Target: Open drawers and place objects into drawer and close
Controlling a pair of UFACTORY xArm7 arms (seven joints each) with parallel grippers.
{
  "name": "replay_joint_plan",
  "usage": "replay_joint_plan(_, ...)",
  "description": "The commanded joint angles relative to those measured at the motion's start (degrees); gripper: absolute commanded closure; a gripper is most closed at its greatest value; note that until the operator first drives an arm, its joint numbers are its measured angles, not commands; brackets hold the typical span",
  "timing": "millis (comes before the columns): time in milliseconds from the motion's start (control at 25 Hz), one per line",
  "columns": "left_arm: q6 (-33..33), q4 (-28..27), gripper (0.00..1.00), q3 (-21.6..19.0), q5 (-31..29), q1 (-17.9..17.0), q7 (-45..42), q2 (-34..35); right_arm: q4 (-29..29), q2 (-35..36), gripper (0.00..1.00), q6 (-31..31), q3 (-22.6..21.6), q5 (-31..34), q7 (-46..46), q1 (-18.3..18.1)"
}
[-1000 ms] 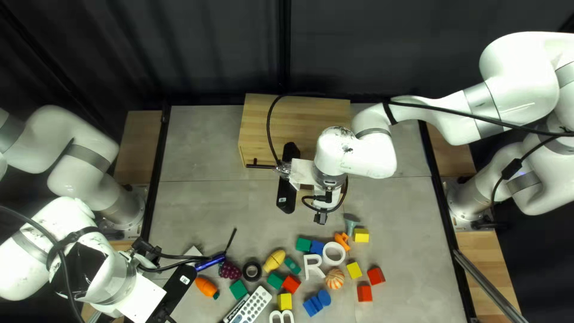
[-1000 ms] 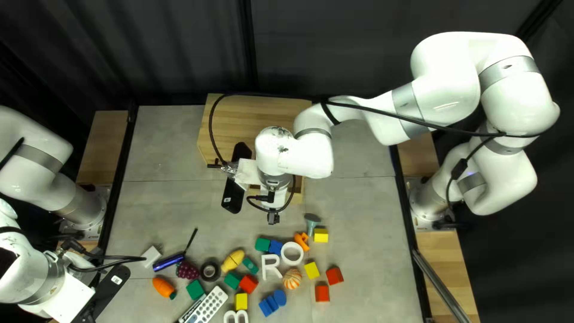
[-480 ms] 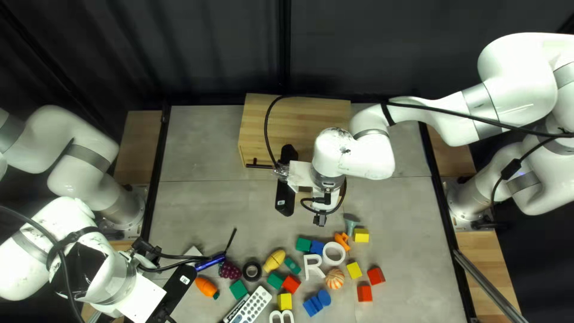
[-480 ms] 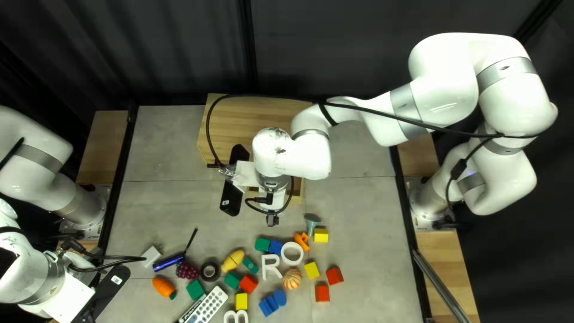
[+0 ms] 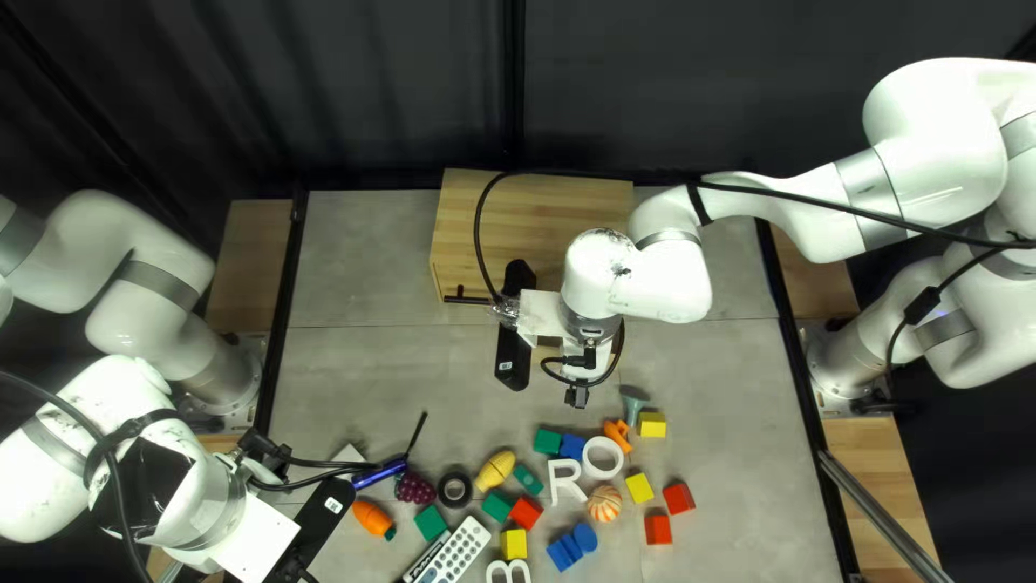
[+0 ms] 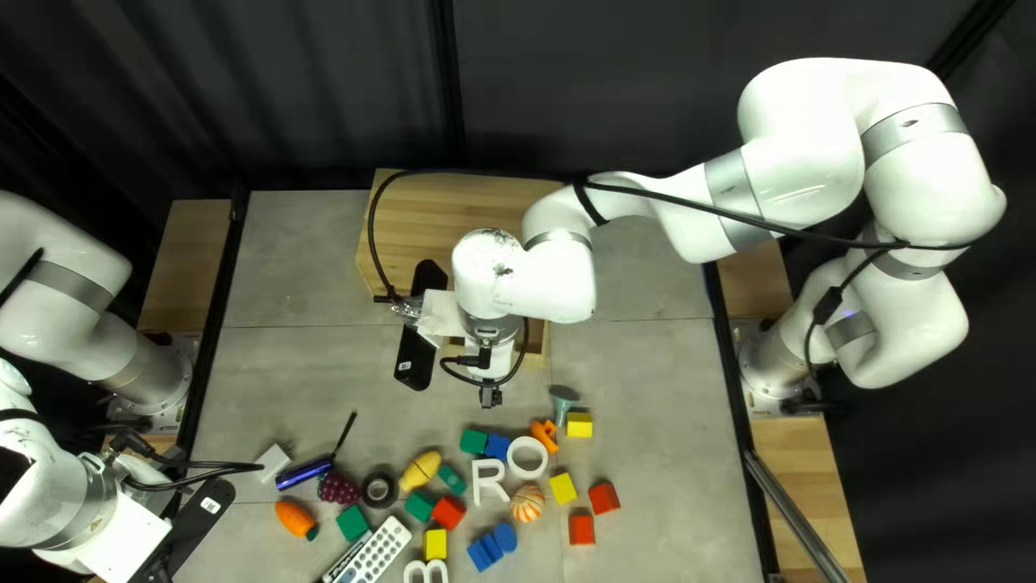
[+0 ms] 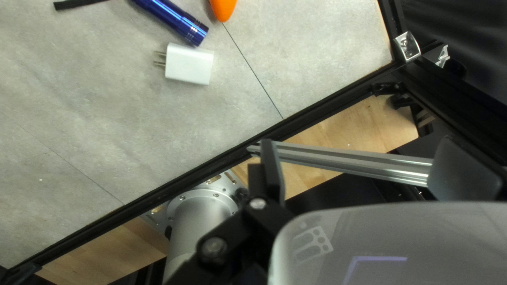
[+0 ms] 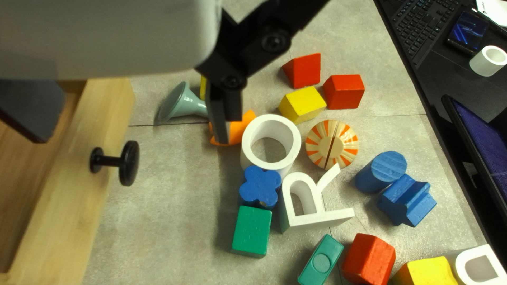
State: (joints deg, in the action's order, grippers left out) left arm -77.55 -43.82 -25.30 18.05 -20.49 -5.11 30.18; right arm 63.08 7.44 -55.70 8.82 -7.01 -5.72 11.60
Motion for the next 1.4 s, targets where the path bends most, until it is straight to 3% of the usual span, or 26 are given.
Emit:
replay_joint_plan(40,0.0,0.0,0.0,0.0,0.0,0.0,0.0,0.0,0.4,0.8,0.0,0.0,0.2,0.4,0.1,-0.2)
replay_joint_plan(1400,0.0,0.0,0.0,0.0,0.0,0.0,0.0,0.0,1.7,1.6,0.0,-0.1,-0.6,-0.7,1.1,0.3)
